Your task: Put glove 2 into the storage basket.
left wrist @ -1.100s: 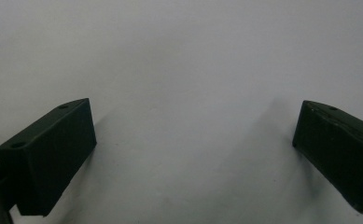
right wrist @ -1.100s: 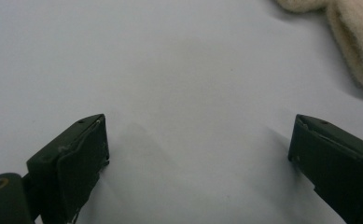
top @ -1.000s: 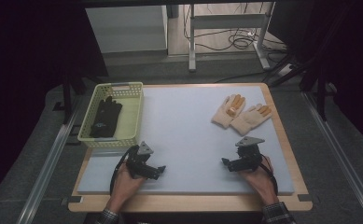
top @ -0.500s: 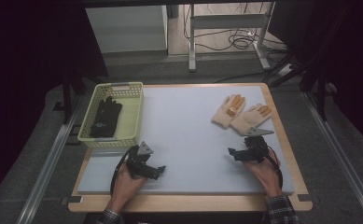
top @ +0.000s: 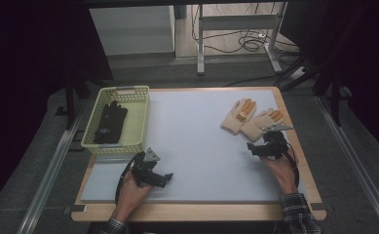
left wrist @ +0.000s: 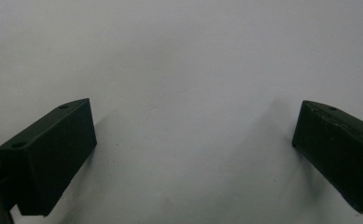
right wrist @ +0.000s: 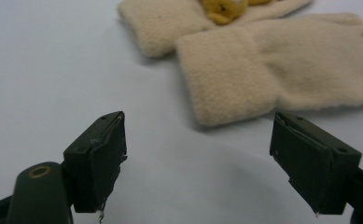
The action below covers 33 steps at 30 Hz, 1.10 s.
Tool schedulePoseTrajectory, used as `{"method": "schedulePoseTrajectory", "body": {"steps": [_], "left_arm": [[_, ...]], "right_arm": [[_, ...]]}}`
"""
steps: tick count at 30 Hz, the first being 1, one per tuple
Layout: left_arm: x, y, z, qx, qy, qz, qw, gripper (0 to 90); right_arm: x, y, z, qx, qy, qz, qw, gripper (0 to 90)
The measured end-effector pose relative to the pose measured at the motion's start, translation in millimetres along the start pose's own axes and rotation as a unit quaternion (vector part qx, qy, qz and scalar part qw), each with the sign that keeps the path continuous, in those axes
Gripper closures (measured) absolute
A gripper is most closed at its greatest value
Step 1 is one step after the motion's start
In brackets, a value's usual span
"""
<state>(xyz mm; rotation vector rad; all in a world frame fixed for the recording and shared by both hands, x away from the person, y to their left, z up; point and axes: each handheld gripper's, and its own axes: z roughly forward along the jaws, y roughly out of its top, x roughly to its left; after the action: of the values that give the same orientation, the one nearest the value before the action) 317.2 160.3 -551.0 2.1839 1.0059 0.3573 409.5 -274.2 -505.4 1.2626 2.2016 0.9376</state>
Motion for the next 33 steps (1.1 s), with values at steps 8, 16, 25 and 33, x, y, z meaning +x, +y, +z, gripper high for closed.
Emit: {"method": "schedulePoseTrajectory", "body": {"steps": [8, 16, 25, 33], "left_arm": [[0.1, 0.0, 0.0, 0.000, 0.000, 0.000, 1.0000, 0.0], [0.1, 0.0, 0.0, 0.000, 0.000, 0.000, 1.0000, 0.0], [0.1, 0.0, 0.1, 0.000, 0.000, -0.001, 1.0000, 0.0], [0.4, 0.0, -0.1, 0.001, -0.001, 0.000, 1.0000, 0.0]], "right_arm": [[-15.7, 5.2, 4.9, 0.002, -0.013, 0.012, 0.9998, 22.5], [-30.8, 16.8, 9.6, -0.004, -0.031, 0.031, 0.9990, 29.5], [-45.0, 39.2, 23.5, -0.003, -0.052, 0.034, 0.9980, 27.6], [-57.0, 49.2, 48.8, 0.008, -0.069, 0.037, 0.9969, 18.2]]}}
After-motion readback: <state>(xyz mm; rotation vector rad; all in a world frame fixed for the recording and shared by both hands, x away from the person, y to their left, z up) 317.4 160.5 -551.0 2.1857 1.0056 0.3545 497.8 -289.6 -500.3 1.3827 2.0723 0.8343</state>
